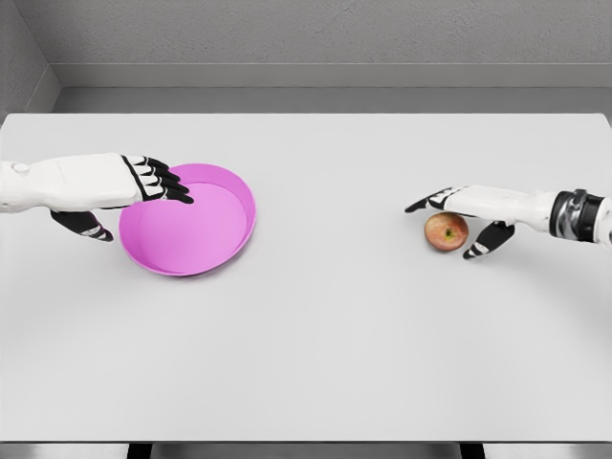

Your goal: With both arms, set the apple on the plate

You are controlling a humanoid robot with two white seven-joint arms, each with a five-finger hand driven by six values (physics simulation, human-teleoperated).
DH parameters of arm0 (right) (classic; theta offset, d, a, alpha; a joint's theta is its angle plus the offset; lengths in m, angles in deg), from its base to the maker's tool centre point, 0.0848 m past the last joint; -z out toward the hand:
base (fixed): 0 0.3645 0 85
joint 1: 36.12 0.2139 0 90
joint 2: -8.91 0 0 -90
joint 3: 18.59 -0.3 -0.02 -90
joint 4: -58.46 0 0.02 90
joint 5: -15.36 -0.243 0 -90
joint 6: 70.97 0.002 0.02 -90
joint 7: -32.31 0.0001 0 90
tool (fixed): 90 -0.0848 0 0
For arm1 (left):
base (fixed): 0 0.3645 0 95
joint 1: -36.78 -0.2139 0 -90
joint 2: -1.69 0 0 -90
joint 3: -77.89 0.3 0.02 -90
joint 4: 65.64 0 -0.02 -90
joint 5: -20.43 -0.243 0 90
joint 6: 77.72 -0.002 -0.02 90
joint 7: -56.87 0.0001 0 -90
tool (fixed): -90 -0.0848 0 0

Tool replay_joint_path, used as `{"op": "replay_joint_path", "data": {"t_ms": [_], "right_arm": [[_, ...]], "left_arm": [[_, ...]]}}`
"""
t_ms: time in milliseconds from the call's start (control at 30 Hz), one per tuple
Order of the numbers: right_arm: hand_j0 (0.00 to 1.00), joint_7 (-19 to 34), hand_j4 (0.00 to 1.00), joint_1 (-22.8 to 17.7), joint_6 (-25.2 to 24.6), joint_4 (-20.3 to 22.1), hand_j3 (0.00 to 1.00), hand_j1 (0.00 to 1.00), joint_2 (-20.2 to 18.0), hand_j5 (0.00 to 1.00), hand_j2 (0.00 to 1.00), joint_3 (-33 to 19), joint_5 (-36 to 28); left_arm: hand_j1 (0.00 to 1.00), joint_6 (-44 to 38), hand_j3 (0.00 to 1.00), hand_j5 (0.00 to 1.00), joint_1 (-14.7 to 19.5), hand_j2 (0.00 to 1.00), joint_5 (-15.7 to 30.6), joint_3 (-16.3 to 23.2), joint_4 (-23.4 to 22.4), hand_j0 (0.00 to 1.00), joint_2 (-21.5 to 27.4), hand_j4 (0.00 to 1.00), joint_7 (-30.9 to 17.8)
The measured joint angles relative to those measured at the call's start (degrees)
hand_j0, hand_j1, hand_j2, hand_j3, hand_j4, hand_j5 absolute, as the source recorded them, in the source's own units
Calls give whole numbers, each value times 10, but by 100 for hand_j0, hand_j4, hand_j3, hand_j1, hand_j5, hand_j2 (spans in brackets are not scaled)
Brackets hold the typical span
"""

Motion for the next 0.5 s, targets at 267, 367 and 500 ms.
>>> {"op": "replay_joint_path", "data": {"t_ms": [267, 367, 500], "right_arm": [[69, 0, 69, 0, 3, -1, 69, 69, 5, 69, 69, 0, 1], [59, 0, 59, 0, 6, -1, 59, 59, 5, 59, 59, 0, 1], [50, 0, 50, 0, 13, -1, 50, 50, 5, 50, 50, 0, 1]], "left_arm": [[100, 0, 100, 100, 0, 100, 0, 0, 0, 100, 0, 100, 0], [100, 0, 100, 100, 0, 100, 0, 0, 0, 100, 1, 100, 0], [100, 0, 100, 100, 0, 100, 0, 0, 0, 100, 1, 100, 0]]}}
